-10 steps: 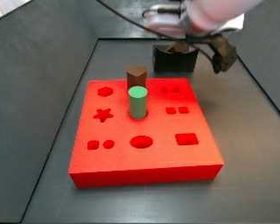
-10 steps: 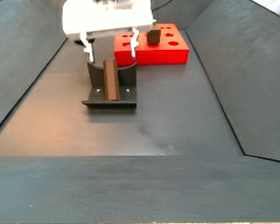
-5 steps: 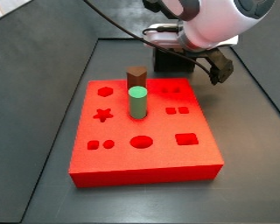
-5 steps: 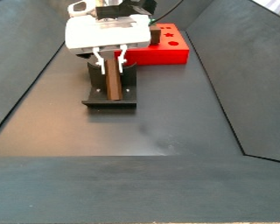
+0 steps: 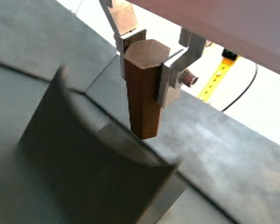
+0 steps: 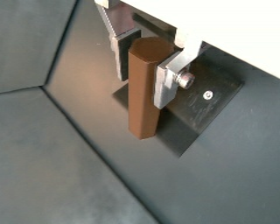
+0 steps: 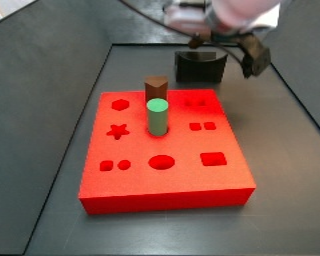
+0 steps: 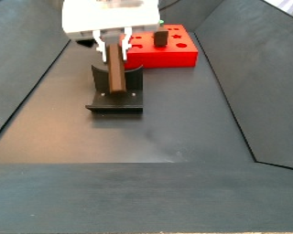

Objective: Pick up the hexagon object. Move up. Place the hexagon object on the fixture. Regrasp the hexagon object. Move to above the board. Insert the hexagon object.
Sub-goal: Move to above the board.

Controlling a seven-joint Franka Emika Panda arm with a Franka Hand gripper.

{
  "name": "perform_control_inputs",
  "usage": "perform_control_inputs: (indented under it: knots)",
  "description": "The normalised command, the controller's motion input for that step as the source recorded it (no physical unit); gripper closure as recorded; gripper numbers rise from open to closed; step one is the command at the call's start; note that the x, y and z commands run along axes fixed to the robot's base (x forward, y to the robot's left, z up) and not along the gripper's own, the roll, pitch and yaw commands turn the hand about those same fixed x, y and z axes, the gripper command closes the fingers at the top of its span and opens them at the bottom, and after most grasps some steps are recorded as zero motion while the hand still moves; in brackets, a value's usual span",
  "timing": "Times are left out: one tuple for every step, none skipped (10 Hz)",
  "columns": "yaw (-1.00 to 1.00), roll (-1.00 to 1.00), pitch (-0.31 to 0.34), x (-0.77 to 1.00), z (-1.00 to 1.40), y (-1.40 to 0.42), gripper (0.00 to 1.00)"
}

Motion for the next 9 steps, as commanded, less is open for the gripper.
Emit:
perform_control_inputs:
  knots:
    - [-0.07,-0.04,0.096,-0.06,1.00,0.12,1.00]
    - [-0.04,-0.04,0.116,-0.06,1.00,0.11,1.00]
    - [-0.02,-0.04,0.128,-0.06,1.00,0.10,1.00]
    - [0.01,-0.05,0.134,-0.06,1.00,0.09,1.00]
    - [0.04,-0.06,0.126,-0.06,0.97,0.07,1.00]
    - [0.06,-0.06,0.113,-0.05,0.79,0.04,1.00]
    - [0.08,-0.06,0.089,-0.03,0.54,0.02,1.00]
    - [0.09,-0.06,0.074,-0.02,0.36,0.01,1.00]
    - [0.09,-0.05,0.070,-0.02,0.25,0.00,1.00]
